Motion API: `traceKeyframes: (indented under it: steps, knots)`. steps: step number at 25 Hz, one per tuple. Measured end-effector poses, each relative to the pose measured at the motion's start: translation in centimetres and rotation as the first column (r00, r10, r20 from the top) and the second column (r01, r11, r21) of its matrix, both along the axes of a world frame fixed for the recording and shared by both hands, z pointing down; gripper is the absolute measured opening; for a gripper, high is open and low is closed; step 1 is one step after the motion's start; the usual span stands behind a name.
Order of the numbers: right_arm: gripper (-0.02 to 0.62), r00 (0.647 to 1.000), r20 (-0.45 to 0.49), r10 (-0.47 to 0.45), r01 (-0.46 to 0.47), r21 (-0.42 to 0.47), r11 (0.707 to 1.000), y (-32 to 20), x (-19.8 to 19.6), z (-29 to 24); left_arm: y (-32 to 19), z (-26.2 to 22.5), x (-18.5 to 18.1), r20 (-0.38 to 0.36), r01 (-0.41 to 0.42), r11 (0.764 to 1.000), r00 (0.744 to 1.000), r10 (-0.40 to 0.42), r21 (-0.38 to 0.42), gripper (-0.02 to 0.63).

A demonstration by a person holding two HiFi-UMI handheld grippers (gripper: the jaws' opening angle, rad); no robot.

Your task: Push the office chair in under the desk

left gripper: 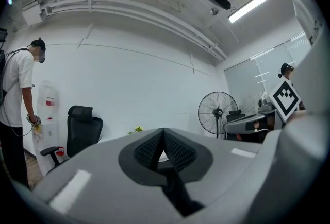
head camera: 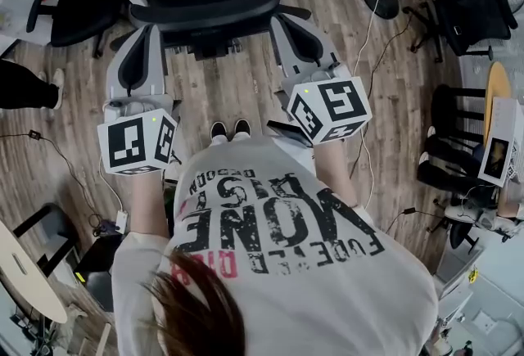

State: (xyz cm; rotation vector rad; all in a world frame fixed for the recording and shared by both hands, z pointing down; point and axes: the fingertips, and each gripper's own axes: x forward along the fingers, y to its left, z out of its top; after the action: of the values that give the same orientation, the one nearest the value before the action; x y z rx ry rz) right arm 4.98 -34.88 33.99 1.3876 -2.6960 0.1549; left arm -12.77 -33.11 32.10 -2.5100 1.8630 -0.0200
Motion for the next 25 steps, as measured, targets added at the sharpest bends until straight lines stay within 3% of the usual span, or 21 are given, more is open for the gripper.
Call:
traceKeyframes:
  steps: [25]
  knots:
    - [0.018,0.998,0.046,-0.039,0.037,0.040,0.999,1.7,-0.6,-1.9,1.8,-2.5,1.2,0.003,0.022,0.998,1.000,-0.022,0.064,0.011]
